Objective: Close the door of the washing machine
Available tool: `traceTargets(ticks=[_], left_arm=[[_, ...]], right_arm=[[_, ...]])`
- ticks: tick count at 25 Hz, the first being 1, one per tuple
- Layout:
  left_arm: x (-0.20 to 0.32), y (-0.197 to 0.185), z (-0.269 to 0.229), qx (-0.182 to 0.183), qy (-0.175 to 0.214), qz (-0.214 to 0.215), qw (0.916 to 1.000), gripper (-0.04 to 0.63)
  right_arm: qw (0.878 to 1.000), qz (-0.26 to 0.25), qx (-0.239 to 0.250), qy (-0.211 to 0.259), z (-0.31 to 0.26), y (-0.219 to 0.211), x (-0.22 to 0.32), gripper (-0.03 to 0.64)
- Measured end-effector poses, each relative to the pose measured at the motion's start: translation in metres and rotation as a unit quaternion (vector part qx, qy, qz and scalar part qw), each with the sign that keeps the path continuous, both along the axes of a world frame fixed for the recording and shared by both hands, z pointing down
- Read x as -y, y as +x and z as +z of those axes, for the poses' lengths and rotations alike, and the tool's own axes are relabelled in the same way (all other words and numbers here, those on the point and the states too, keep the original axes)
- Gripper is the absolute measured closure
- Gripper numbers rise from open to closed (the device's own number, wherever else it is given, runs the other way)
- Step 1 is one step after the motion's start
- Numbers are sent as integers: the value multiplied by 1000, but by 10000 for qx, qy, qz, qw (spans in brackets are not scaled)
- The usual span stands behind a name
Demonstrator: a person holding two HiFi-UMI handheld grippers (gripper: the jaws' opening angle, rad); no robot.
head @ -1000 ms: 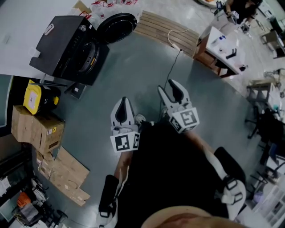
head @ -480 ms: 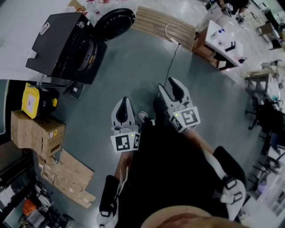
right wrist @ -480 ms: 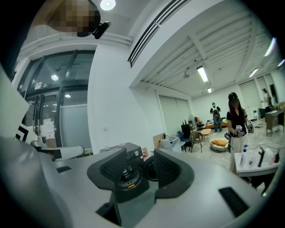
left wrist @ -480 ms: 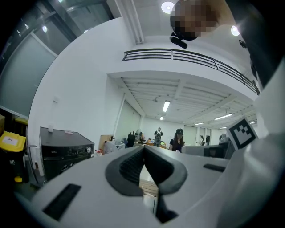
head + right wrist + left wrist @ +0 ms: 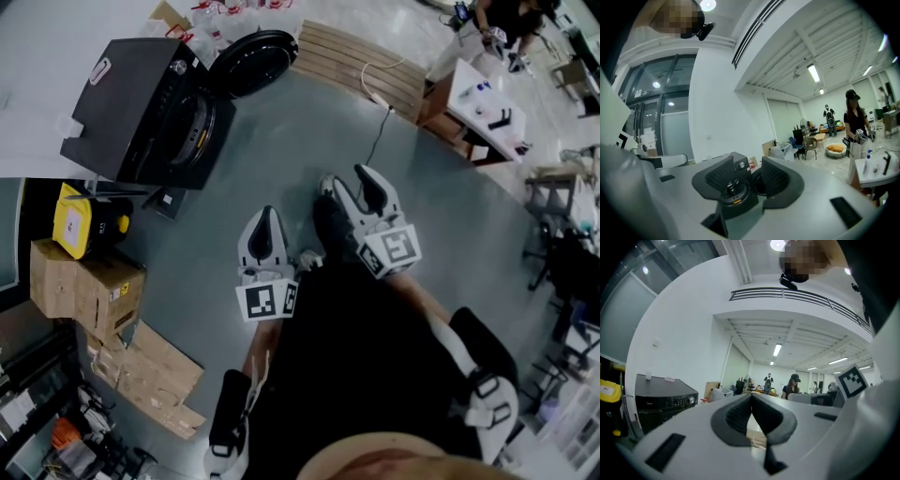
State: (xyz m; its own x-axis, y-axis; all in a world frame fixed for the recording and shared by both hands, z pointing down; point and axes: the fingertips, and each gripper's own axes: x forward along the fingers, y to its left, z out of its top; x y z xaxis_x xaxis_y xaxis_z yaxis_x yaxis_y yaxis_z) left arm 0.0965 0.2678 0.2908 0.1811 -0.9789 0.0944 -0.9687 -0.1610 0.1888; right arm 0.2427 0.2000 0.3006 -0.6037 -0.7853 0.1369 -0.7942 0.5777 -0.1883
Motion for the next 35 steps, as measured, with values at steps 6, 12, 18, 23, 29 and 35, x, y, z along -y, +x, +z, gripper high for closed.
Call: traceTargets(ticks=[6, 12, 18, 23, 29, 35], left_arm=[[102, -8, -7, 79, -27, -25, 10000, 589], [207, -1, -18, 81, -55, -152, 9998, 590], [280, 8, -24, 132, -18, -258, 9996, 589], [322, -2, -14, 79, -163, -328, 9993, 590], [379, -25, 4, -25, -257, -284, 9993, 589], [455, -50, 9, -58, -249, -141, 9996, 589]], right_arm=[[10000, -89, -30, 26, -4, -10, 103, 434], [9996, -273, -53, 1, -8, -8, 211, 434], [9991, -404, -93, 63, -8, -2, 297, 434], [9989, -406, -195, -95, 9, -8, 347, 434], [9983, -427, -329, -228, 31, -30, 396, 434], [9969, -518, -523, -286, 46, -58, 459, 434]])
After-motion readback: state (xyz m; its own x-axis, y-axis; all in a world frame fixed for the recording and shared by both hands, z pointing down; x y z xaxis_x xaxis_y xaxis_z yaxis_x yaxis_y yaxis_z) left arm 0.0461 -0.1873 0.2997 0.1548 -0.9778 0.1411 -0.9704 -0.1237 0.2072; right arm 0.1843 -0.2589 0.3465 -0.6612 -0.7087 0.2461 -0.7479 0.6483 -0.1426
